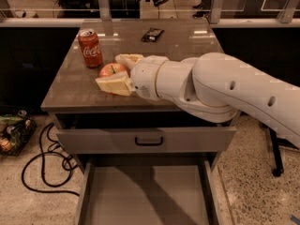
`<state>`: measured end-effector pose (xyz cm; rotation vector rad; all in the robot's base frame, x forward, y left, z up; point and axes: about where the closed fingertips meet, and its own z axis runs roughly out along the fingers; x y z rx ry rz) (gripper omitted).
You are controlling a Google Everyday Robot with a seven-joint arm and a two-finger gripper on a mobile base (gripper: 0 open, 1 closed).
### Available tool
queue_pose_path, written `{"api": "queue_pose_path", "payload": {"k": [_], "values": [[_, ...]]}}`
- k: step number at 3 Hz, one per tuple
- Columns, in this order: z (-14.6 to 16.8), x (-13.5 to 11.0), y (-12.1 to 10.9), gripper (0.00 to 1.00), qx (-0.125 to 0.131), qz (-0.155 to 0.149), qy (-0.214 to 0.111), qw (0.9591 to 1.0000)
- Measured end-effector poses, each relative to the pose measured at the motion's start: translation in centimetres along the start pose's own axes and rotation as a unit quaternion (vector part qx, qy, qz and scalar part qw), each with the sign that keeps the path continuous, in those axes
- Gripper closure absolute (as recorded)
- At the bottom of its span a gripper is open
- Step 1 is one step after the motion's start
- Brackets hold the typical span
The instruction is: Pick apple from middle drawer and place on counter
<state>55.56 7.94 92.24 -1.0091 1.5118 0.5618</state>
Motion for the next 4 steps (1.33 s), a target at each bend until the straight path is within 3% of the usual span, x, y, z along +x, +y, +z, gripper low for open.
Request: {"api": "queue_pose_path", "payload": {"k": [2,4], "values": [[3.7,2.0,-3.9,1.00,-0.009,0.030,0.031,0.9990],[6.7,5.1,-6.0,1.00,0.006,0.044,0.070,0.9966]]}}
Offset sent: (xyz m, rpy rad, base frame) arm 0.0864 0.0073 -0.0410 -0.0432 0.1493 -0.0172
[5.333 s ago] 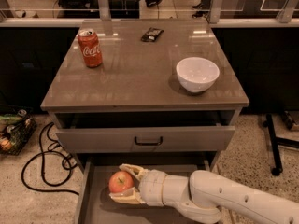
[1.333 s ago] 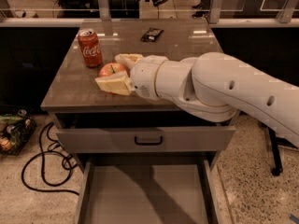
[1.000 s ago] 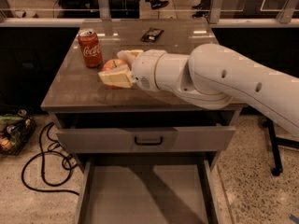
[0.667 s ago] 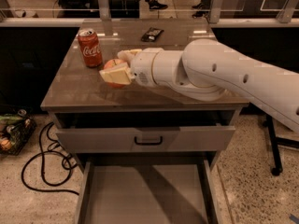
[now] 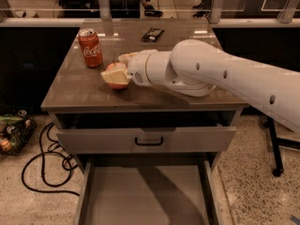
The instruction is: Pick apple from middle drawer and place on counter
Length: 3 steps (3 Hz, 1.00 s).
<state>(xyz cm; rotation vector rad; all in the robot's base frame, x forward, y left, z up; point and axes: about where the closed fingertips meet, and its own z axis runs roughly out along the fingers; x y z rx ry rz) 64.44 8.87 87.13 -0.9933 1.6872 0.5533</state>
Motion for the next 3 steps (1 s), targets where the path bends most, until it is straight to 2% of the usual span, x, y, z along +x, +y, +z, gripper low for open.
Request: {"api": "queue_pose_path", "payload": {"k": [1,3], "values": [[0.05,-0.16,0.18,0.84,-0.002,-0.001,-0.001,1.0000],[0.24,-0.40,0.52,0.38,-0.004,-0.003,-0.001,1.0000]]}}
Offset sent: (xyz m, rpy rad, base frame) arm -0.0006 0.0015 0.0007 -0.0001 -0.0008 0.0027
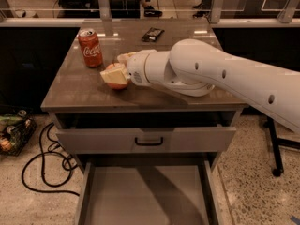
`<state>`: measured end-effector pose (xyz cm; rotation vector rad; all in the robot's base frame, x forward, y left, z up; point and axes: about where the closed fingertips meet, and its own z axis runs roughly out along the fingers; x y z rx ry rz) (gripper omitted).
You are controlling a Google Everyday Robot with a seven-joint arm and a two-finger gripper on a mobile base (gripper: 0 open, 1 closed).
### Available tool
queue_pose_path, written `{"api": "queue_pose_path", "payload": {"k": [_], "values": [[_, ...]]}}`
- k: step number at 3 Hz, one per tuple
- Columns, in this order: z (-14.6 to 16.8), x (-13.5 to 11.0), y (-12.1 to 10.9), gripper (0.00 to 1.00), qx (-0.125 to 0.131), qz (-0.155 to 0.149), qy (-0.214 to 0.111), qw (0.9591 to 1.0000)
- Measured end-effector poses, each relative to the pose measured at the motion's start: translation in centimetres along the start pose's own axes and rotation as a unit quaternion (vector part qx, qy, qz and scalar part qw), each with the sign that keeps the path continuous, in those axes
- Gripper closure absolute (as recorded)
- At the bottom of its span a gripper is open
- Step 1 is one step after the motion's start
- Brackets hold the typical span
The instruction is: Pick apple from middle drawer and place on counter
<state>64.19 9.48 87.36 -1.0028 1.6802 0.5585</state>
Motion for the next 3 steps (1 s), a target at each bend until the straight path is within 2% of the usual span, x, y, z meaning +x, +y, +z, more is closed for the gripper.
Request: {"api": "queue_pose_path", "payload": {"k": [1,2,3], "values": [[0.09,-0.13,0.18,0.15,-0.001,-0.001,0.000,1.0000],[0.19,-0.26,0.36,0.00,-0.003,-0.002,-0.001,1.0000],[0.19,-0.27,0.37,0.00,-0.003,-0.002,-0.001,1.0000]]}}
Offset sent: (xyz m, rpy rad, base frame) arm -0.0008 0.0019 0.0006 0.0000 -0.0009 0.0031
